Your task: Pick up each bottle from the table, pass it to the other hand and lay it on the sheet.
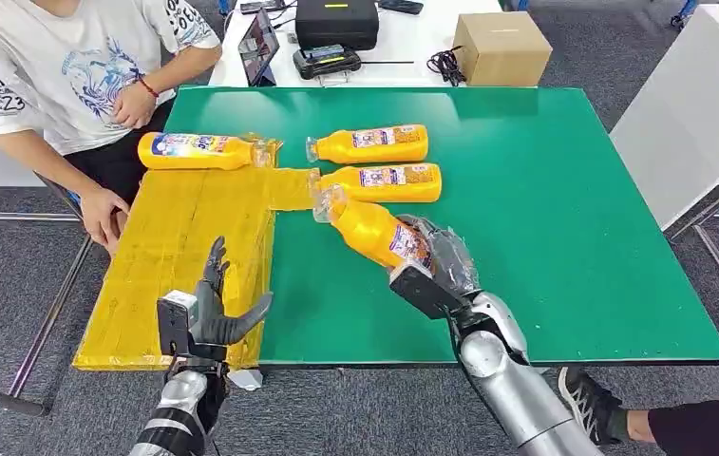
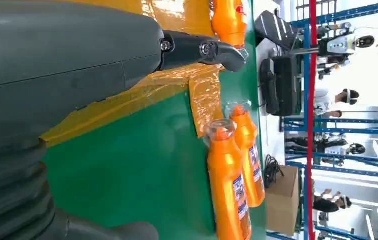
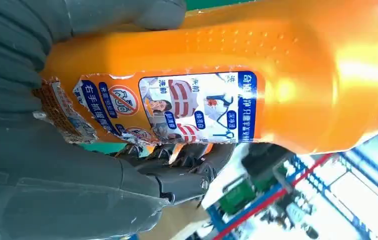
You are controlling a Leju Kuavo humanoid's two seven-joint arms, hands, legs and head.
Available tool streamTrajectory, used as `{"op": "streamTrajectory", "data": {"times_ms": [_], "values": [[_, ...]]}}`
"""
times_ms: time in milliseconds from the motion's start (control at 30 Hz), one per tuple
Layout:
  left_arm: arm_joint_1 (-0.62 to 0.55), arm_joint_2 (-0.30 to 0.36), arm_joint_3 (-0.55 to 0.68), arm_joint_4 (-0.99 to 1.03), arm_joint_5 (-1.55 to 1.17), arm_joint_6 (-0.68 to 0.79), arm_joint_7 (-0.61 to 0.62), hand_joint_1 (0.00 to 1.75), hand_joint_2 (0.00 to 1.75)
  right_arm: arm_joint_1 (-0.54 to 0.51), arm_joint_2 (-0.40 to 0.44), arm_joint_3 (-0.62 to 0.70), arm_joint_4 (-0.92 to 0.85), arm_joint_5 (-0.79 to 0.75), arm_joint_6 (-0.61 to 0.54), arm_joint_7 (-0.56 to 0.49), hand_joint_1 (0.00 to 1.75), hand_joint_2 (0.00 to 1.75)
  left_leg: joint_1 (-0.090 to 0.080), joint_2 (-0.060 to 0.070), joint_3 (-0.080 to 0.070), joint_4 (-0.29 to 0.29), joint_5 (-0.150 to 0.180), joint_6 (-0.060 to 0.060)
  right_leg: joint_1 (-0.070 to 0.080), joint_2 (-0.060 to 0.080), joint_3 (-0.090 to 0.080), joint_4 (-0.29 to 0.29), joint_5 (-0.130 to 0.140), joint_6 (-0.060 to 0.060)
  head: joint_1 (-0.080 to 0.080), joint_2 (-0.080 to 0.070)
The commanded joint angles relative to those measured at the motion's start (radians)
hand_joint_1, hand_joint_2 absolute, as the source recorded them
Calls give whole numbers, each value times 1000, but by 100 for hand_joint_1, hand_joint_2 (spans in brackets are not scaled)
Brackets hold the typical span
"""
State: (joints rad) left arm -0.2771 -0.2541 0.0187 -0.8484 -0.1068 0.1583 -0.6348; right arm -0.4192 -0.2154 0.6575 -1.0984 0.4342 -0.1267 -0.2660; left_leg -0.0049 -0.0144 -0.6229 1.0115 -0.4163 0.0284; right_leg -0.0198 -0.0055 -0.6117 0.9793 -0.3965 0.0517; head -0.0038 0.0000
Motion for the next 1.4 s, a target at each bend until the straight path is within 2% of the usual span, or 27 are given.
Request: {"op": "streamTrajectory", "data": {"times_ms": [33,167,333,467,600,700,967,1400], "values": [[23,-7,-39,-59,-2,-23,25,0,175,169,263,-375,-242,10,-105,-146,175,175,0,1,2,0,-1,-1,0,1,2,0,-1,-2,0,0],[43,-9,-72,-107,58,-94,65,0,175,209,281,-412,-293,-9,-126,-179,175,175,0,1,5,1,-3,-2,0,1,5,0,-3,-3,0,0],[74,4,-133,-202,289,-316,183,0,175,263,294,-443,-300,-7,-142,-231,175,175,0,1,5,1,-3,-2,0,0,5,0,-3,-3,1,0],[88,16,-217,-245,384,-423,242,0,175,317,329,-407,-257,9,-123,-290,175,175,0,1,6,0,-3,-2,0,0,6,-1,-3,-3,1,0],[92,24,-316,-258,453,-491,286,0,175,343,402,-330,-138,16,-127,-347,175,175,-1,2,3,-1,-1,-1,-1,1,2,-1,-1,-2,1,0],[87,28,-352,-258,450,-482,285,0,175,339,435,-287,-62,14,-133,-374,175,175,0,4,7,-1,-3,-3,0,3,6,-2,-2,-3,1,0],[69,30,-378,-233,428,-448,283,0,175,287,496,-158,53,44,-142,-381,175,175,0,4,3,-1,-1,-1,-1,3,2,-1,-1,-2,1,0],[65,31,-391,-215,416,-440,282,0,175,247,498,-88,115,19,-117,-372,175,175,1,3,5,-1,-2,-2,0,2,4,-1,-2,-3,1,0]]}}
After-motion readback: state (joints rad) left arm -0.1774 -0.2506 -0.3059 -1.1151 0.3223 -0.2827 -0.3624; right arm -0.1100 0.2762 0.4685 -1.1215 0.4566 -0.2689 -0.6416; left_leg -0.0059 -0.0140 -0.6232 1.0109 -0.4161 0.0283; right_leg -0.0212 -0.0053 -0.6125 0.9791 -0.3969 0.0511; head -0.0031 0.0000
